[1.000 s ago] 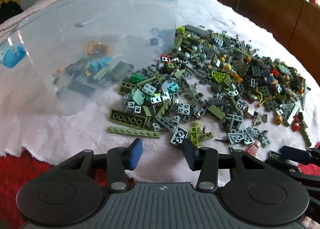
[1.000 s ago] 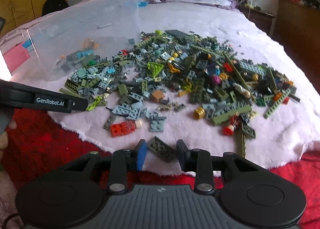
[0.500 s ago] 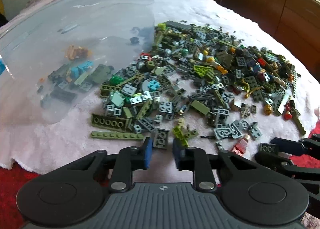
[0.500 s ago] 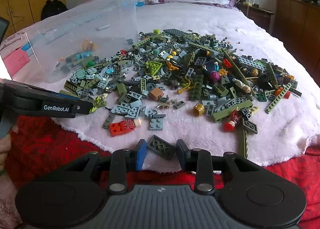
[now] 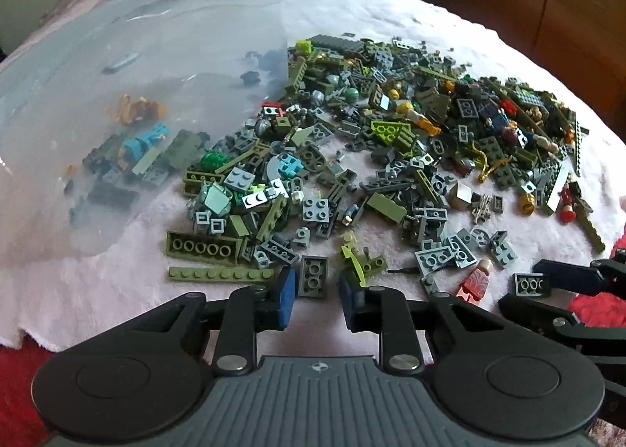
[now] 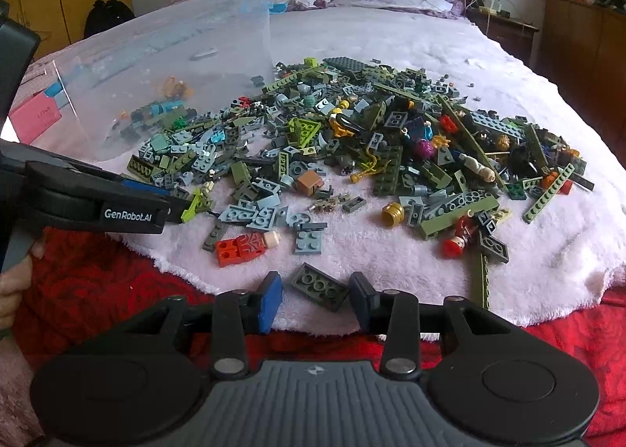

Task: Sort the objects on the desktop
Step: 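Grasp a dark grey brick with the left tool while the right tool grasps a dark grey plate, then carry both pieces over the clear bin and open both tools to drop them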

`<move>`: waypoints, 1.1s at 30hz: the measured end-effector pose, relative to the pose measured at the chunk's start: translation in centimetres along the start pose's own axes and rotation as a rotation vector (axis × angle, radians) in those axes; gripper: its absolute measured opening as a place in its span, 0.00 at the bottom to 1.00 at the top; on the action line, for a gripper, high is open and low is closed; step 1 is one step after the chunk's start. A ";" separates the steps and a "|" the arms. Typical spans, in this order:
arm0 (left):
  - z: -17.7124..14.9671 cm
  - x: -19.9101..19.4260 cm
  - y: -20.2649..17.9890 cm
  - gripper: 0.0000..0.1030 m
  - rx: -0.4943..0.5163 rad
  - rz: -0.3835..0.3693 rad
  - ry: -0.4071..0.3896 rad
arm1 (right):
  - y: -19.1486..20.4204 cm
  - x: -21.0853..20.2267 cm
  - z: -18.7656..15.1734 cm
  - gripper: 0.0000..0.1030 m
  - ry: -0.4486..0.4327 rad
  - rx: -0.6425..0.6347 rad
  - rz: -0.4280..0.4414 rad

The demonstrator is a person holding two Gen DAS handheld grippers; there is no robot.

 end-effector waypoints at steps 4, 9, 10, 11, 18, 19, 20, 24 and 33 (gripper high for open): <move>0.0 -0.8 0.3 0.17 -0.049 -0.032 0.002 | 0.1 -0.1 0.0 0.40 0.000 -0.015 -0.009; -0.2 -2.2 0.6 0.17 -0.073 -0.043 -0.015 | 0.1 -0.3 0.1 0.35 -0.006 -0.008 -0.008; -0.2 -2.5 0.7 0.17 -0.074 -0.041 -0.019 | 0.1 -0.4 0.1 0.35 -0.007 -0.007 -0.008; -0.1 -2.7 0.8 0.17 -0.076 -0.040 -0.022 | 0.1 -0.5 0.2 0.35 -0.010 -0.006 -0.008; 0.1 -4.0 1.0 0.17 -0.086 -0.045 -0.040 | 0.6 -2.0 1.2 0.35 -0.043 0.014 0.025; 0.2 -4.2 1.0 0.17 -0.087 -0.047 -0.045 | 0.7 -2.3 1.4 0.35 -0.048 0.014 0.029; 0.3 -4.4 1.0 0.17 -0.086 -0.050 -0.048 | 0.8 -2.6 1.6 0.35 -0.053 0.012 0.032; 1.0 -5.4 1.1 0.17 -0.090 -0.058 -0.064 | 1.2 -3.3 2.6 0.35 -0.067 0.015 0.047; 3.1 -8.1 2.9 0.17 -0.130 -0.041 -0.116 | 2.6 -4.3 6.9 0.35 -0.103 -0.003 0.091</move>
Point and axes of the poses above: each gripper's, at about its wrist camera, not at the fingertips, and x roughly the way its jaws point, y to its left, z to its top, the point moved 10 cm from there along x, roughly the way its jaws point, and after that the axes turned 7 degrees about y, right-handed, at the moved point
